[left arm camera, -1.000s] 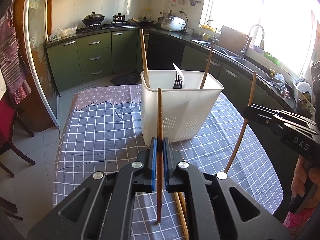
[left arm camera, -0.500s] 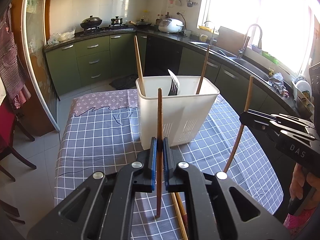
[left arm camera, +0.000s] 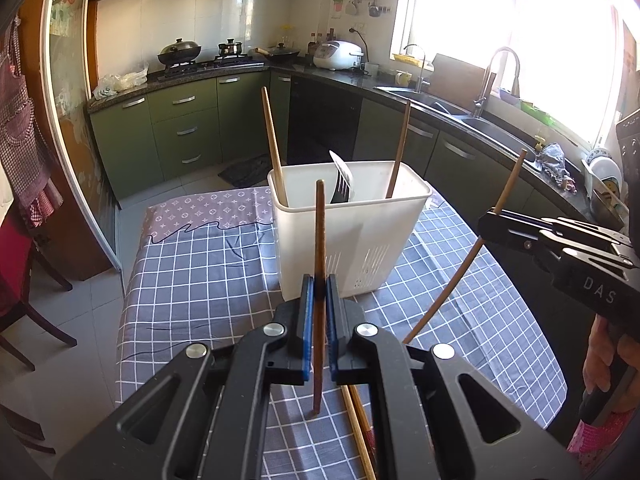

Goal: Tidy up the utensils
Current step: 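Lift both held chopsticks and carry them toward the white holder, then lower both chopsticks into the white holder and open both tools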

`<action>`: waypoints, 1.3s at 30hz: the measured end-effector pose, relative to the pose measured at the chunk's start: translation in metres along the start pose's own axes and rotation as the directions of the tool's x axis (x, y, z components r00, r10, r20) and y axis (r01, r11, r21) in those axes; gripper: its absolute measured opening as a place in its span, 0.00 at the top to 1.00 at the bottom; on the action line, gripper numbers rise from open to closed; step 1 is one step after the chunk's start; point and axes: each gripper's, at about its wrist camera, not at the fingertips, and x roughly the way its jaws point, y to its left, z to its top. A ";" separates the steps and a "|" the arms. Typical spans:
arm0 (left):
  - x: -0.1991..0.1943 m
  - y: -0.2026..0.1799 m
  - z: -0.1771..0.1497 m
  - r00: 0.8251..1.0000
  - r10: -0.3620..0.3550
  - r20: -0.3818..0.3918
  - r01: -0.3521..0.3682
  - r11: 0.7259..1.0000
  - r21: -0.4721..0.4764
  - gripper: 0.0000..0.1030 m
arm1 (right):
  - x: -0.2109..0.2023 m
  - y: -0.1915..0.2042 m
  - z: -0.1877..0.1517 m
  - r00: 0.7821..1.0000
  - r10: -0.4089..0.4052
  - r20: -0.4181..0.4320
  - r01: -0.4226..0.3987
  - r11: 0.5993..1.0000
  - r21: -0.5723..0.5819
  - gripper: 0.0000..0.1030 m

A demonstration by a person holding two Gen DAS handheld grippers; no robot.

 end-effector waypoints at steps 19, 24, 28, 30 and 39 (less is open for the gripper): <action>-0.029 -0.005 0.032 0.998 -0.052 0.021 0.051 0.999 0.019 0.94 | -0.036 0.007 0.039 0.999 0.029 0.039 -0.027 0.999 -0.043 0.94; -0.046 -0.010 0.051 0.997 -0.072 0.035 0.071 0.997 0.035 0.94 | -0.057 0.015 0.057 0.997 0.040 0.065 -0.036 0.997 -0.066 0.94; -0.059 -0.018 0.071 0.995 -0.078 0.060 0.075 0.996 0.051 0.94 | -0.074 0.020 0.076 0.995 0.048 0.088 -0.041 0.996 -0.083 0.94; -0.068 -0.020 0.082 0.993 -0.080 0.082 0.075 0.996 0.057 0.94 | -0.082 0.020 0.089 0.993 0.049 0.104 -0.040 0.996 -0.085 0.94; -0.100 -0.022 0.137 0.979 -0.063 0.195 0.051 0.997 0.063 0.94 | -0.103 0.012 0.153 0.984 0.027 0.175 -0.017 0.998 -0.058 0.94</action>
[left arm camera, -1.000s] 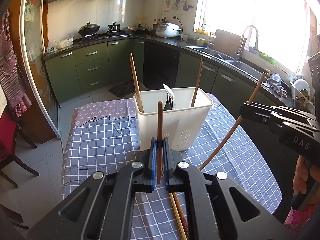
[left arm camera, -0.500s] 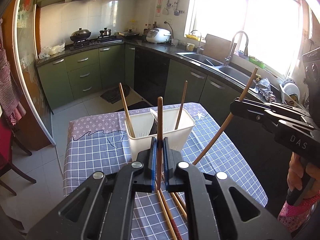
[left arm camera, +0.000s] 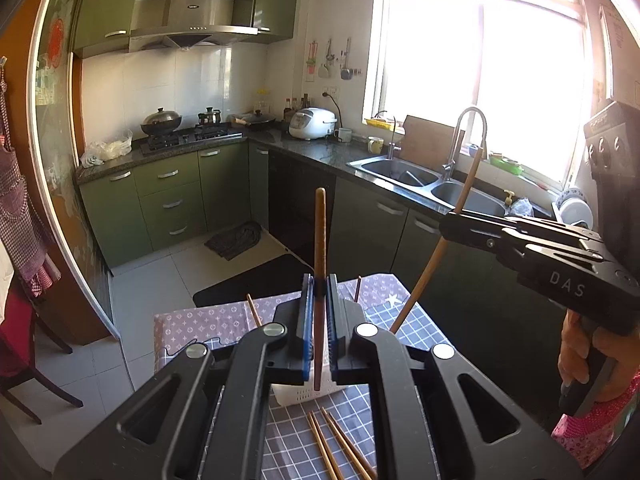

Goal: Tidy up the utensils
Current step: 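Lower both chopsticks into the white holder and open both tools, then move both tools back to the chopsticks and grasp one with the left tool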

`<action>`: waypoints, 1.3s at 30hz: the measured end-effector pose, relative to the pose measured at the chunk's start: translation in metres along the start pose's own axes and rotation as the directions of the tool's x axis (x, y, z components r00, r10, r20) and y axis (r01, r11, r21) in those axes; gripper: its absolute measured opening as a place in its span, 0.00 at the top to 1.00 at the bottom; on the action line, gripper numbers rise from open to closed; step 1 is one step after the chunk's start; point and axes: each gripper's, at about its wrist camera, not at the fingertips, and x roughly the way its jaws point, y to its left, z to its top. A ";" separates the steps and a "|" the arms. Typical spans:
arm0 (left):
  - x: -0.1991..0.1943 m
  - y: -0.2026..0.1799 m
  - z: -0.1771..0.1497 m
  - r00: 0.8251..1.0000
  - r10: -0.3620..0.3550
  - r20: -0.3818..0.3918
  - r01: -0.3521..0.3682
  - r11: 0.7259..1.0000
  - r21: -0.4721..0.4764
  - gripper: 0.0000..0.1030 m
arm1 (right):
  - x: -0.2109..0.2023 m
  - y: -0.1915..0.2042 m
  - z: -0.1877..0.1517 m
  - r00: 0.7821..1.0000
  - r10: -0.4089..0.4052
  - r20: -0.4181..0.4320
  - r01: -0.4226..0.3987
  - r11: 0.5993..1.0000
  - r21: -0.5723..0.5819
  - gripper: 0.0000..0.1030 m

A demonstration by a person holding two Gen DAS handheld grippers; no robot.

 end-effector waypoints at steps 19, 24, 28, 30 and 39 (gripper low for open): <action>0.112 0.037 -0.038 0.984 0.075 -0.164 -0.085 0.995 -0.052 0.94 | 0.133 -0.046 -0.051 0.982 -0.019 -0.188 0.032 0.997 0.066 0.94; 0.122 0.040 -0.051 0.974 0.080 -0.211 -0.092 0.995 -0.046 0.94 | 0.136 -0.042 -0.063 0.980 -0.015 -0.198 0.028 0.998 0.060 0.90; 0.114 0.040 -0.052 0.974 0.077 -0.215 -0.089 0.995 -0.048 0.88 | 0.117 -0.033 -0.059 0.986 -0.022 -0.163 0.031 0.998 0.050 0.87; 0.103 0.039 -0.049 0.977 0.078 -0.198 -0.089 0.995 -0.048 0.87 | 0.100 -0.030 -0.057 0.991 -0.018 -0.132 0.025 0.999 0.048 0.85; 0.063 0.028 -0.100 0.964 0.061 -0.259 -0.077 0.996 -0.052 0.79 | 0.051 -0.026 -0.147 0.985 -0.093 -0.145 0.100 0.994 0.045 0.68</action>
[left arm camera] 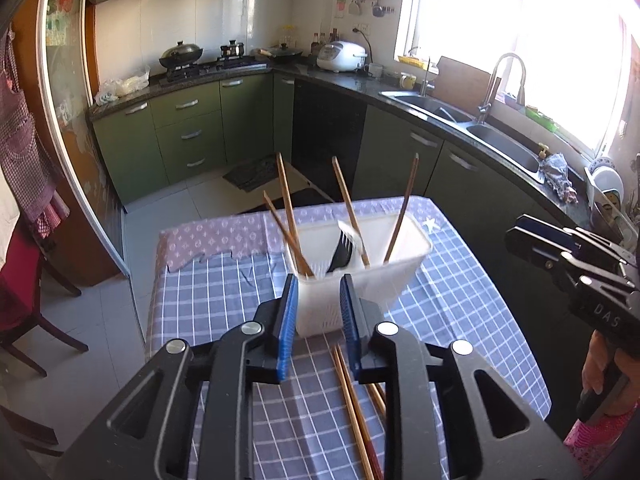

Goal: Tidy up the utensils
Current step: 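Move both tools back to the chopsticks and grasp one with the left tool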

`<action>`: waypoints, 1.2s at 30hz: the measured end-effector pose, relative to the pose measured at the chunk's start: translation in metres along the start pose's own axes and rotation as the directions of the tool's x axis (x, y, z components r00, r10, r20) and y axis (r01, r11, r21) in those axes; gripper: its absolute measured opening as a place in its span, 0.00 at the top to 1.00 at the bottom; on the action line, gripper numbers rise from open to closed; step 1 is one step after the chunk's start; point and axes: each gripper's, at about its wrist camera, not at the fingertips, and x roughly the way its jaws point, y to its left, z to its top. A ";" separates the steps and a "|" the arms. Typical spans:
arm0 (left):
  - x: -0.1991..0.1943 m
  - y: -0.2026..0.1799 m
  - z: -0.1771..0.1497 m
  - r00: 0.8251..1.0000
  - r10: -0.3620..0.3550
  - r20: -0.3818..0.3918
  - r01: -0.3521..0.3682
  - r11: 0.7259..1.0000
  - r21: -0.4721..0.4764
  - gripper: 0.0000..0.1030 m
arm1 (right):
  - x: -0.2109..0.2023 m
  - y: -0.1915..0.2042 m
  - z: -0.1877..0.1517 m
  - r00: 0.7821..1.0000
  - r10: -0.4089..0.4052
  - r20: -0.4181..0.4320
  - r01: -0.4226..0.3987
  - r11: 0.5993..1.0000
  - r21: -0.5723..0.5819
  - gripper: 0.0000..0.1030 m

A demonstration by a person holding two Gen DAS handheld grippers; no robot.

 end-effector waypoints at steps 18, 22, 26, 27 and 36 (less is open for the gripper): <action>0.138 -0.007 -0.108 0.917 -0.103 -0.384 0.054 0.989 -0.136 0.82 | 0.076 -0.046 -0.137 0.968 -0.031 -0.249 0.073 0.984 0.161 0.67; 0.144 -0.008 -0.108 0.915 -0.083 -0.395 0.036 0.992 -0.124 0.84 | 0.079 -0.047 -0.138 0.966 -0.017 -0.257 0.063 0.983 0.173 0.67; 0.151 -0.016 -0.110 0.909 -0.067 -0.410 0.026 0.994 -0.105 0.85 | 0.081 -0.050 -0.139 0.967 0.002 -0.255 0.048 0.981 0.189 0.64; 0.153 -0.017 -0.110 0.909 -0.067 -0.412 0.026 0.994 -0.103 0.85 | 0.081 -0.050 -0.139 0.967 0.004 -0.254 0.047 0.980 0.192 0.64; 0.163 -0.039 -0.105 0.905 -0.020 -0.425 0.001 0.999 -0.045 0.85 | 0.077 -0.048 -0.140 0.967 0.025 -0.253 0.029 0.978 0.206 0.64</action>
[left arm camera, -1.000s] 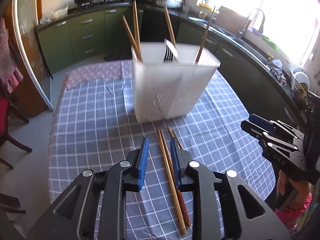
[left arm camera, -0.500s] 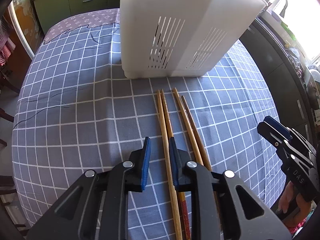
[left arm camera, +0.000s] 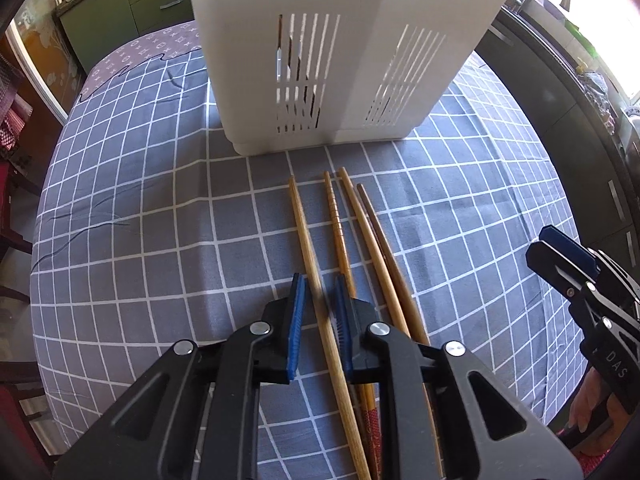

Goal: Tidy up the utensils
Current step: 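Move both tools back to the chopsticks and grasp one with the left tool, then lift the chopstick with the left tool while the right tool closes on another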

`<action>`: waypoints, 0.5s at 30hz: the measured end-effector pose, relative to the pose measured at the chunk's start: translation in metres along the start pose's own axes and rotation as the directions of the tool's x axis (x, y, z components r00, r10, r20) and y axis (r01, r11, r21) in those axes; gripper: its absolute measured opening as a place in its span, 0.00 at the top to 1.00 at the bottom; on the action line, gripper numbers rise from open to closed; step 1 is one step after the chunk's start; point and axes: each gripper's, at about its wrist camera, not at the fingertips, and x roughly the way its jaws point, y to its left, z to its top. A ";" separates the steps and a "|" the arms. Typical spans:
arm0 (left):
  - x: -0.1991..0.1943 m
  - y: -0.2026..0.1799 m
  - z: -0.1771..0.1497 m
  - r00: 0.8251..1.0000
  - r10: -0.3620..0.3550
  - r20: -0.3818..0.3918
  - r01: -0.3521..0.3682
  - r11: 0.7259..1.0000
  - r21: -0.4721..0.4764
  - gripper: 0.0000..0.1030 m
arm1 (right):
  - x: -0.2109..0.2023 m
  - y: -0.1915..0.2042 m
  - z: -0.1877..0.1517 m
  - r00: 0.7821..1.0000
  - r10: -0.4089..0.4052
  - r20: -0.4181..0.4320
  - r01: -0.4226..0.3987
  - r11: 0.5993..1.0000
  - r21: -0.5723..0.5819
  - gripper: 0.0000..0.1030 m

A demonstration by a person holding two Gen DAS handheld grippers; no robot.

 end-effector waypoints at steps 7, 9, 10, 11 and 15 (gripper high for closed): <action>0.003 0.005 0.001 1.000 -0.002 -0.007 0.002 1.000 -0.024 0.94 | 0.002 0.001 -0.002 1.000 0.016 -0.007 -0.016 1.000 0.003 0.64; 0.004 0.011 0.000 1.000 -0.006 -0.005 0.006 0.999 -0.036 0.94 | 0.002 0.001 -0.002 1.000 0.017 -0.008 -0.016 1.000 0.006 0.64; 0.002 0.015 0.000 1.000 -0.009 -0.001 0.009 0.999 -0.041 0.94 | 0.002 0.000 -0.002 1.000 0.014 -0.008 -0.014 1.000 0.006 0.64; 0.000 0.019 0.001 1.000 -0.009 0.007 0.009 0.999 -0.047 0.94 | 0.002 -0.001 -0.002 1.000 0.015 -0.008 -0.015 1.000 0.008 0.64; -0.015 0.031 0.000 0.998 -0.013 0.059 0.017 0.998 -0.069 0.94 | 0.003 -0.005 -0.001 1.000 0.008 -0.013 -0.008 1.000 0.018 0.64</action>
